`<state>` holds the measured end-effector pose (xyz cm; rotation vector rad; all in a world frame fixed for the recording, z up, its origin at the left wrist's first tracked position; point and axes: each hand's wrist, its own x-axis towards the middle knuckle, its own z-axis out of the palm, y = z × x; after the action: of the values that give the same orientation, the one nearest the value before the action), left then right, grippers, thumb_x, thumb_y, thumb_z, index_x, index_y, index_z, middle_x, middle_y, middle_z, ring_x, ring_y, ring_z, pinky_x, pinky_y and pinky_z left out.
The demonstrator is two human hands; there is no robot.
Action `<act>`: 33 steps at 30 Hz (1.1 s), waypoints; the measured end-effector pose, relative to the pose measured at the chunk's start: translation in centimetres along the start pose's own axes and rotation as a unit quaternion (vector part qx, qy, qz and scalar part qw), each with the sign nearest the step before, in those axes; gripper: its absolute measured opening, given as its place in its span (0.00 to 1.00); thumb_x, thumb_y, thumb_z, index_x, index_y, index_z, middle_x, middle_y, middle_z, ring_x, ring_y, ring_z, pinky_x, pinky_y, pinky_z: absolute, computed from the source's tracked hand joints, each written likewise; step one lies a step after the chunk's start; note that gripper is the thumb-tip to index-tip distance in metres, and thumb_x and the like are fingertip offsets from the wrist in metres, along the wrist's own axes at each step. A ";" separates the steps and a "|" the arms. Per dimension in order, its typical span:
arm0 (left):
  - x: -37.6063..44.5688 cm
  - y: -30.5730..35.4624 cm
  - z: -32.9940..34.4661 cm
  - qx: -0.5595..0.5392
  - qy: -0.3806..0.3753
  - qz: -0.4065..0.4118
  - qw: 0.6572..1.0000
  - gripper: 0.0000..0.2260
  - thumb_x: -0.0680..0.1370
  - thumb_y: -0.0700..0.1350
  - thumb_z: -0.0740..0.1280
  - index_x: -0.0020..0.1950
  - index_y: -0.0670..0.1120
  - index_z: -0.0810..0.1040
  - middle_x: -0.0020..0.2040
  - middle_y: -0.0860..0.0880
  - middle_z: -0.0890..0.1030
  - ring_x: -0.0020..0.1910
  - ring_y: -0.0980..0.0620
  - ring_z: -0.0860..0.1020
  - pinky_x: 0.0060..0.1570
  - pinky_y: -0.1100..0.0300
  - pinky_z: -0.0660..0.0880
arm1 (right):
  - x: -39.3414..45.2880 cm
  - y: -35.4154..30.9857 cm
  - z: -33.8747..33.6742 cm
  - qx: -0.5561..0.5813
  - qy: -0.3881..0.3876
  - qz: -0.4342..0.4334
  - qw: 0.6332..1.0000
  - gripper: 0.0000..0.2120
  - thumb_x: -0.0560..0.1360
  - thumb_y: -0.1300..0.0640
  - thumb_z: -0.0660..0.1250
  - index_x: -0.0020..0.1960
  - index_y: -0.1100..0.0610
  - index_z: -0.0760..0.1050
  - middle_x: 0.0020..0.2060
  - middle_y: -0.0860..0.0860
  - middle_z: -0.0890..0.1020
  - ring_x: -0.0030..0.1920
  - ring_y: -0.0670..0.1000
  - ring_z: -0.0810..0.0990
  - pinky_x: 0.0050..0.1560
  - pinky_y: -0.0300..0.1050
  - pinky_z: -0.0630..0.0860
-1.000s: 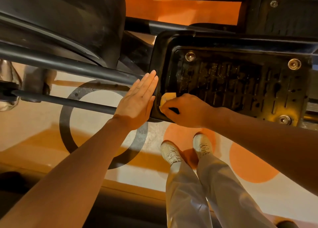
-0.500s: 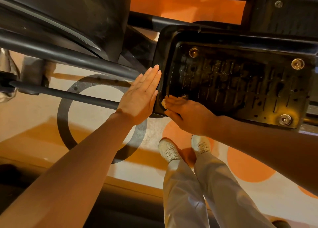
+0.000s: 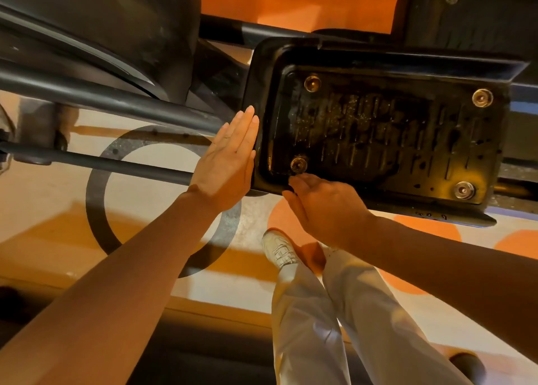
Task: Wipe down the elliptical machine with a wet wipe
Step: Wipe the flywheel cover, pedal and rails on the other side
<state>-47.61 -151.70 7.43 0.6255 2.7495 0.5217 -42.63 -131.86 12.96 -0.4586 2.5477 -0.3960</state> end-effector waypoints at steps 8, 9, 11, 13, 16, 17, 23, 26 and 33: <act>-0.1 0.8 0.6 -0.017 0.004 -0.021 1.000 0.27 0.83 0.37 0.61 0.79 0.37 0.54 0.79 0.37 0.55 0.78 0.38 0.54 0.76 0.45 0.53 | 1.4 -3.9 0.5 0.058 -0.085 0.089 0.991 0.29 0.83 0.42 0.45 0.79 0.56 0.53 0.77 0.53 0.61 0.78 0.53 0.55 0.76 0.46 0.49; -0.1 0.8 0.6 -0.018 0.004 -0.025 1.000 0.27 0.83 0.37 0.61 0.79 0.37 0.54 0.79 0.37 0.55 0.79 0.38 0.53 0.76 0.45 0.52 | 1.5 -4.0 0.4 0.063 -0.087 0.077 0.991 0.29 0.83 0.42 0.46 0.79 0.56 0.53 0.77 0.53 0.60 0.78 0.53 0.54 0.76 0.45 0.49; -0.1 1.0 0.7 -0.022 0.012 -0.028 0.999 0.26 0.83 0.36 0.60 0.79 0.36 0.55 0.79 0.37 0.55 0.78 0.37 0.53 0.76 0.45 0.51 | 0.7 -3.2 0.0 0.042 -0.094 0.065 0.993 0.28 0.83 0.42 0.46 0.79 0.54 0.51 0.78 0.51 0.59 0.78 0.51 0.54 0.75 0.44 0.51; -0.1 1.5 0.8 -0.027 0.025 -0.037 0.999 0.26 0.82 0.35 0.61 0.78 0.35 0.56 0.79 0.36 0.57 0.78 0.37 0.55 0.75 0.45 0.52 | -1.2 -1.3 -0.7 0.014 -0.103 0.079 0.991 0.28 0.83 0.42 0.45 0.79 0.52 0.50 0.78 0.50 0.59 0.78 0.51 0.55 0.74 0.44 0.53; -0.2 2.3 1.2 -0.032 0.055 -0.061 0.996 0.24 0.83 0.35 0.59 0.78 0.34 0.58 0.78 0.36 0.59 0.77 0.36 0.57 0.75 0.45 0.53 | -5.2 1.8 -1.1 -0.039 -0.074 0.140 0.987 0.28 0.83 0.43 0.47 0.77 0.57 0.60 0.74 0.55 0.68 0.75 0.55 0.64 0.72 0.49 0.61; -0.2 2.5 1.4 -0.035 0.059 -0.065 0.996 0.23 0.83 0.36 0.58 0.78 0.35 0.58 0.78 0.36 0.59 0.77 0.36 0.57 0.75 0.45 0.54 | -6.4 2.6 -1.0 -0.057 -0.043 0.164 0.984 0.28 0.82 0.43 0.50 0.74 0.60 0.66 0.70 0.58 0.73 0.71 0.58 0.69 0.70 0.52 0.65; -0.8 3.5 2.6 -0.114 0.084 -0.106 0.984 0.23 0.83 0.39 0.59 0.77 0.36 0.60 0.77 0.36 0.61 0.77 0.35 0.59 0.74 0.37 0.60 | -7.0 2.1 1.2 -0.099 0.000 0.240 0.966 0.34 0.81 0.41 0.46 0.69 0.68 0.70 0.64 0.66 0.75 0.68 0.66 0.71 0.69 0.62 0.64; -1.0 3.9 3.0 -0.153 0.094 -0.110 0.977 0.24 0.83 0.42 0.57 0.78 0.39 0.57 0.77 0.35 0.60 0.77 0.34 0.57 0.74 0.36 0.59 | -4.6 -0.6 3.1 -0.083 0.024 0.181 0.980 0.35 0.79 0.42 0.43 0.72 0.66 0.67 0.68 0.64 0.73 0.71 0.64 0.69 0.72 0.61 0.62; -1.3 4.1 3.3 -0.080 0.097 -0.119 0.985 0.24 0.84 0.46 0.57 0.78 0.36 0.60 0.78 0.36 0.59 0.77 0.36 0.59 0.74 0.45 0.58 | -5.0 0.6 5.3 -0.122 0.071 0.054 0.989 0.28 0.82 0.47 0.51 0.77 0.62 0.58 0.75 0.60 0.64 0.76 0.59 0.60 0.75 0.54 0.55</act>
<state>-43.91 -147.91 6.39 0.2126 2.8699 0.7725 -35.91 -130.36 10.59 -0.3893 2.7595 -0.0796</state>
